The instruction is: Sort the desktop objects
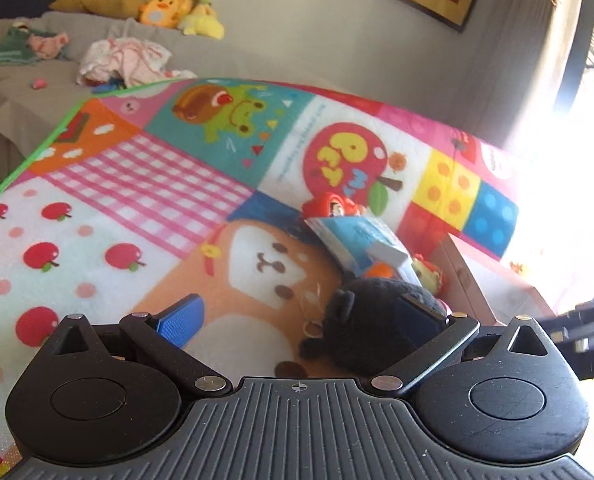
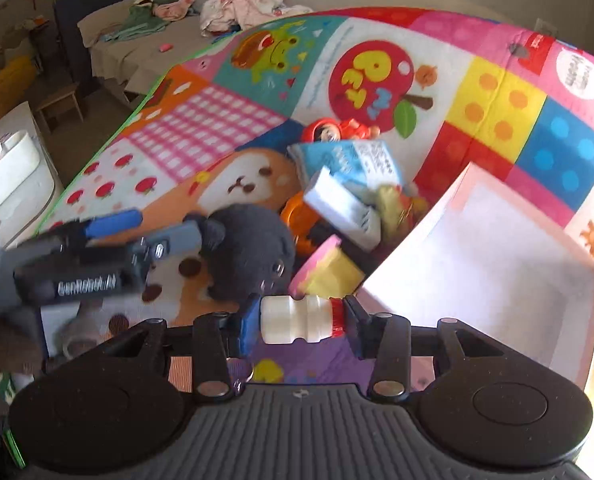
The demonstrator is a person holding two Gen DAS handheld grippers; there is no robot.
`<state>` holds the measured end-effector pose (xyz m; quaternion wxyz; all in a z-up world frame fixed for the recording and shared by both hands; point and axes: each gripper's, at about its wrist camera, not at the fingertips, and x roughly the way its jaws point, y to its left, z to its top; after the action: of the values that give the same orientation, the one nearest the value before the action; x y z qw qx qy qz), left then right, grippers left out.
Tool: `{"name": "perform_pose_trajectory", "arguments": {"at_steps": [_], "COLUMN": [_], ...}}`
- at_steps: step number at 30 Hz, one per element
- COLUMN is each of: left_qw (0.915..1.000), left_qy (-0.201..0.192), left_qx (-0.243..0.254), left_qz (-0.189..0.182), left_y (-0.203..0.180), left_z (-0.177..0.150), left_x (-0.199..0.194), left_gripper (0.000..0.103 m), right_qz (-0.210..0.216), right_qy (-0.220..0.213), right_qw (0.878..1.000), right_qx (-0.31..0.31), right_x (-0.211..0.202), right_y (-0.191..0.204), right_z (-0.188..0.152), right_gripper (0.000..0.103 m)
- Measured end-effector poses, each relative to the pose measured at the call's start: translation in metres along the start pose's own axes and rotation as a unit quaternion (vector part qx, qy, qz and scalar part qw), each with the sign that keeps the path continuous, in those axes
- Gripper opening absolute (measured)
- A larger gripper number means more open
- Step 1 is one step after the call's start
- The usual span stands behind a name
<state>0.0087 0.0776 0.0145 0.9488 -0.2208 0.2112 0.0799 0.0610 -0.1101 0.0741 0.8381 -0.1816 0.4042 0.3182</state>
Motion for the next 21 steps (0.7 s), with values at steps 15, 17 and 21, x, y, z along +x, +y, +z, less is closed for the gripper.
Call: {"name": "perform_pose_trajectory", "arguments": {"at_steps": [15,17,21], "left_qw": [0.9994,0.999,0.9985], "left_qy": [-0.001,-0.002,0.017], "left_qx": [0.024,0.031,0.051], "left_qz": [0.026,0.033,0.009], "left_y": [-0.007,-0.011,-0.021], "left_z": [-0.004,-0.005,-0.012], "left_x": [0.002,-0.004,-0.017], "left_gripper": [0.103,0.103,0.103], "right_qz": [-0.036,-0.046,-0.086], "right_qy": [-0.06,-0.072,-0.083], "right_qw": [0.998,0.996,0.991], "right_qx": [0.009,0.021,0.053], "right_x": [-0.002,-0.011,-0.033], "right_y": [0.031,0.028,0.013], "right_z": [-0.096,-0.106,-0.13], "right_gripper": [0.036,0.035,0.034]}}
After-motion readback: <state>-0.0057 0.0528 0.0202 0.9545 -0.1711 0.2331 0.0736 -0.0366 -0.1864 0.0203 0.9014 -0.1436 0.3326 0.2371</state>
